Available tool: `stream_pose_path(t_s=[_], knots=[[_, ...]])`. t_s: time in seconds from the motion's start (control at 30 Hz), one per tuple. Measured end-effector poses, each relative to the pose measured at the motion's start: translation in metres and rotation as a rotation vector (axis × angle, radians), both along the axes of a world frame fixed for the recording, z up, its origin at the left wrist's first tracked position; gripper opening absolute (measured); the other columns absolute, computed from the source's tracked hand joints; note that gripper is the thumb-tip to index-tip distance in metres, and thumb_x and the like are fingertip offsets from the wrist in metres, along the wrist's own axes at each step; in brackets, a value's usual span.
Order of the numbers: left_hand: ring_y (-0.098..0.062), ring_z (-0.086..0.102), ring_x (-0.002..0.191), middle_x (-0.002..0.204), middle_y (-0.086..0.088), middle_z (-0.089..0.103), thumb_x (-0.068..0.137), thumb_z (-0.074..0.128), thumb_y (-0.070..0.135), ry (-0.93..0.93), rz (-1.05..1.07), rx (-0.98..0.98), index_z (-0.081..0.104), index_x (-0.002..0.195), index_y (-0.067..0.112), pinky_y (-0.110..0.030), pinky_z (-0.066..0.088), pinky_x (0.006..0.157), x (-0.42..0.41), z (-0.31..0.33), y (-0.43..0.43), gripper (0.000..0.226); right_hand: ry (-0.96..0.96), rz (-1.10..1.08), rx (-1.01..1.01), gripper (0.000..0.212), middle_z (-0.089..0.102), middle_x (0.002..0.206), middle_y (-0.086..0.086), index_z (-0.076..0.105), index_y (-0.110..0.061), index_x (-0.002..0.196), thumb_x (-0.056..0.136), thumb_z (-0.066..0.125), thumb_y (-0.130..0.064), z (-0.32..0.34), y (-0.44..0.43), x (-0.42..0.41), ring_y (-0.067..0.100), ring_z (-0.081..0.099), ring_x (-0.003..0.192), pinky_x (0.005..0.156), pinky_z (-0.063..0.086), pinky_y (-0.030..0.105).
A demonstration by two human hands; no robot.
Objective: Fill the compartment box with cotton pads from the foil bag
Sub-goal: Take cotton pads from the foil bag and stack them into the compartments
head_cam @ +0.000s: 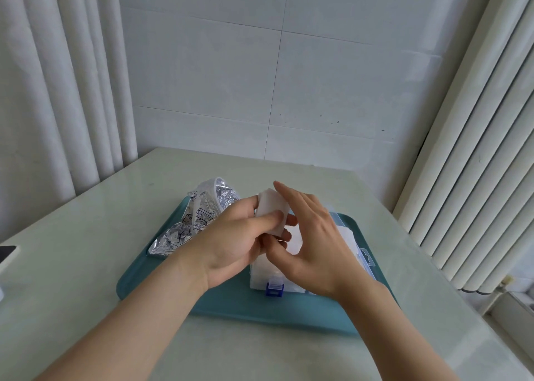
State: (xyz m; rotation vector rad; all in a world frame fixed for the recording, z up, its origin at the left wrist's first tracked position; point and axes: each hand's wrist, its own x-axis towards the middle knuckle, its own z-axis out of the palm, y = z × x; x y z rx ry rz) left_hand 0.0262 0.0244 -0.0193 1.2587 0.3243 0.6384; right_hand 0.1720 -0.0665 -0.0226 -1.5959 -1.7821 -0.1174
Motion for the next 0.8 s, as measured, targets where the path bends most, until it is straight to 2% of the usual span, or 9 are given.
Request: stream_pose_path(t_s=[0.1, 0.2, 0.27, 0.33, 0.43, 0.53, 0.6, 0.7, 0.8], knots=[[-0.022, 0.063, 0.090, 0.100, -0.009, 0.070, 0.108, 0.054, 0.008, 0.014, -0.020, 0.038, 0.062, 0.132, -0.002, -0.033, 0.055, 0.083, -0.001, 0.001, -0.002, 0.027, -0.019, 0.023, -0.089, 0.077, 0.045, 0.155, -0.015, 0.027, -0.024, 0.165, 0.094, 0.046, -0.048, 0.000, -0.004, 0.002, 0.003, 0.038, 0.141, 0.117, 0.034, 0.036], [-0.021, 0.065, 0.089, 0.100, -0.008, 0.069, 0.110, 0.053, 0.010, 0.063, 0.054, 0.127, 0.060, 0.134, 0.003, -0.044, 0.057, 0.090, 0.001, -0.001, -0.002, 0.026, 0.253, 0.036, -0.102, 0.061, 0.047, 0.153, -0.023, 0.035, -0.035, 0.161, 0.101, 0.043, -0.044, 0.003, -0.003, 0.003, 0.000, 0.043, 0.141, 0.117, 0.039, 0.036], [-0.019, 0.064, 0.084, 0.099, -0.008, 0.068, 0.110, 0.054, 0.009, 0.124, 0.120, 0.250, 0.054, 0.140, 0.014, -0.040, 0.055, 0.084, 0.002, -0.002, -0.002, 0.031, 0.400, -0.024, -0.064, 0.045, 0.060, 0.140, -0.020, 0.052, -0.036, 0.149, 0.104, 0.050, -0.042, 0.007, -0.001, 0.006, 0.006, 0.058, 0.128, 0.108, 0.050, 0.041], [-0.020, 0.063, 0.081, 0.095, -0.007, 0.068, 0.108, 0.054, 0.004, 0.156, 0.145, 0.316, 0.042, 0.148, 0.026, -0.038, 0.054, 0.082, 0.003, -0.004, -0.004, 0.048, 0.457, -0.030, -0.086, 0.024, 0.071, 0.118, -0.014, 0.071, -0.031, 0.125, 0.103, 0.062, -0.031, 0.014, -0.001, 0.008, 0.008, 0.068, 0.107, 0.097, 0.056, 0.042], [-0.020, 0.069, 0.084, 0.097, -0.006, 0.073, 0.108, 0.052, 0.007, 0.160, 0.160, 0.372, 0.026, 0.153, 0.041, -0.037, 0.058, 0.085, 0.004, -0.006, -0.008, 0.062, 0.626, 0.074, -0.123, 0.011, 0.074, 0.086, -0.003, 0.077, -0.012, 0.099, 0.099, 0.066, -0.012, 0.022, -0.006, 0.009, 0.013, 0.066, 0.076, 0.077, 0.055, 0.029], [-0.013, 0.071, 0.096, 0.113, 0.003, 0.072, 0.106, 0.052, 0.032, 0.200, 0.314, 0.570, 0.037, 0.147, 0.038, -0.037, 0.057, 0.091, 0.007, -0.011, -0.009, 0.044, 0.812, 0.098, -0.035, 0.011, 0.077, 0.089, 0.008, 0.076, -0.006, 0.104, 0.099, 0.066, -0.006, 0.027, -0.009, 0.015, 0.015, 0.070, 0.082, 0.076, 0.055, 0.025], [-0.008, 0.066, 0.097, 0.114, 0.009, 0.068, 0.107, 0.051, 0.031, 0.255, 0.426, 0.741, 0.045, 0.141, 0.034, -0.030, 0.052, 0.091, 0.008, -0.016, -0.008, 0.035, 0.870, 0.031, 0.004, 0.018, 0.078, 0.094, 0.008, 0.075, -0.013, 0.112, 0.099, 0.065, -0.006, 0.028, -0.008, 0.023, 0.013, 0.070, 0.082, 0.073, 0.055, 0.024], [-0.003, 0.060, 0.110, 0.116, 0.013, 0.065, 0.106, 0.052, 0.021, 0.316, 0.452, 1.023, 0.055, 0.129, 0.027, -0.019, 0.046, 0.094, 0.008, -0.023, -0.010, 0.024, 0.796, -0.117, -0.087, 0.030, 0.077, 0.089, 0.007, 0.075, -0.023, 0.114, 0.097, 0.059, -0.003, 0.032, -0.008, 0.039, 0.014, 0.063, 0.073, 0.066, 0.051, 0.028], [-0.004, 0.057, 0.111, 0.114, 0.015, 0.063, 0.104, 0.058, 0.022, 0.343, 0.391, 1.233, 0.065, 0.113, 0.025, -0.020, 0.043, 0.099, 0.011, -0.030, -0.011, 0.012, 0.689, -0.229, -0.242, 0.031, 0.073, 0.084, 0.007, 0.077, -0.018, 0.110, 0.096, 0.055, -0.001, 0.040, -0.017, 0.052, 0.006, 0.060, 0.061, 0.057, 0.047, 0.020]])
